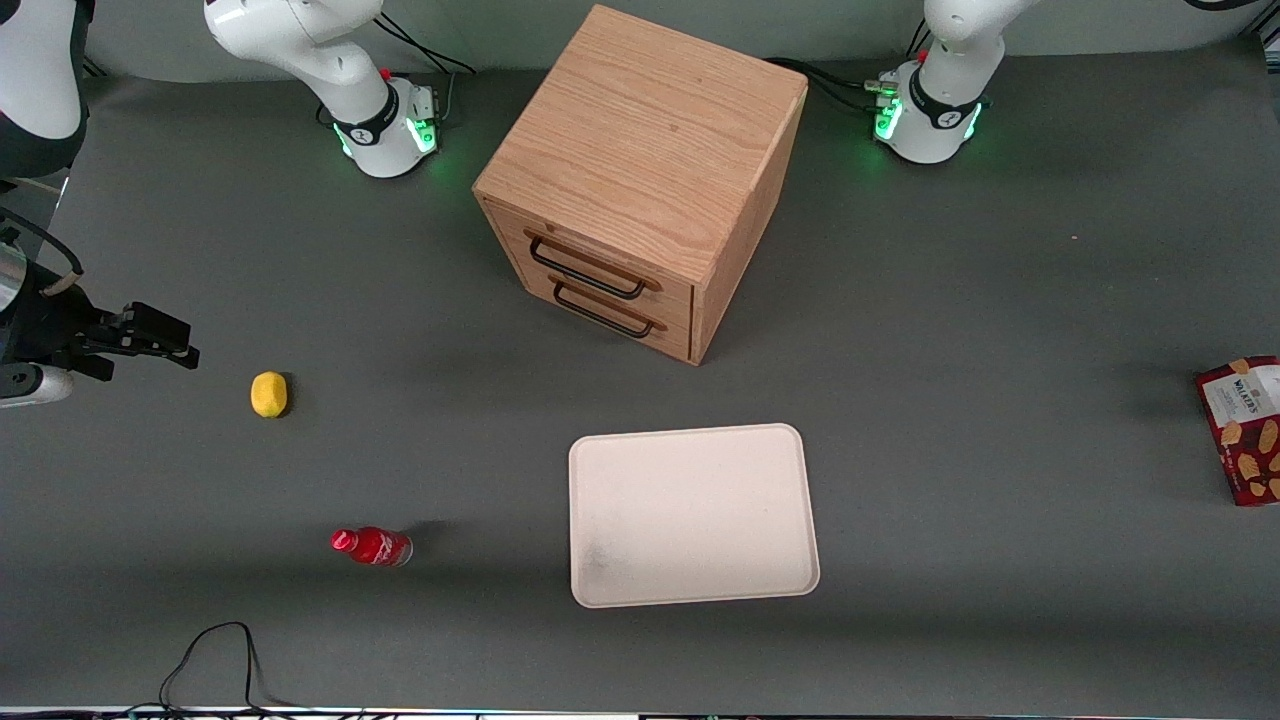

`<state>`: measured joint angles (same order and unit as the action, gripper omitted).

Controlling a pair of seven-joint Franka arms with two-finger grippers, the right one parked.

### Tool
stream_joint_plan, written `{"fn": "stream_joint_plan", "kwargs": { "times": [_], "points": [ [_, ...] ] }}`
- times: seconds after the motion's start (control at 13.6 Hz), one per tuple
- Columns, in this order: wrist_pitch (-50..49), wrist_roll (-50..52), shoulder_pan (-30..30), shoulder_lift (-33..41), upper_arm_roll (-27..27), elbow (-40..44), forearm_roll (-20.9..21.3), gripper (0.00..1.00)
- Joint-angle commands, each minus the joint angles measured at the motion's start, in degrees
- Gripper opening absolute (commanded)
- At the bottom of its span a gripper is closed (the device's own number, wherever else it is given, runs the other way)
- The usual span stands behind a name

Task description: Place red cookie box on tray

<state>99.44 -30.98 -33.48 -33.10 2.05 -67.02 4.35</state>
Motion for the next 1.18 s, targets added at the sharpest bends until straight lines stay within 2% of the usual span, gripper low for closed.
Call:
{"fn": "stream_joint_plan", "kwargs": {
  "times": [0.0,0.15,0.29,0.74,1.1],
  "points": [
    [8.19,-1.71,-1.33,0.14,-0.38,-8.18,-1.62,1.00],
    [14.96,-1.62,-1.07,0.05,-0.38,-13.90,-1.62,1.00],
    [19.36,-0.66,-0.72,-2.22,-0.47,-16.20,-2.15,0.98],
    [25.62,1.19,0.51,-8.20,-0.73,-16.21,-6.71,0.98],
    [26.24,1.19,0.60,-9.09,-1.00,-16.12,-7.07,0.97]
  ]
}}
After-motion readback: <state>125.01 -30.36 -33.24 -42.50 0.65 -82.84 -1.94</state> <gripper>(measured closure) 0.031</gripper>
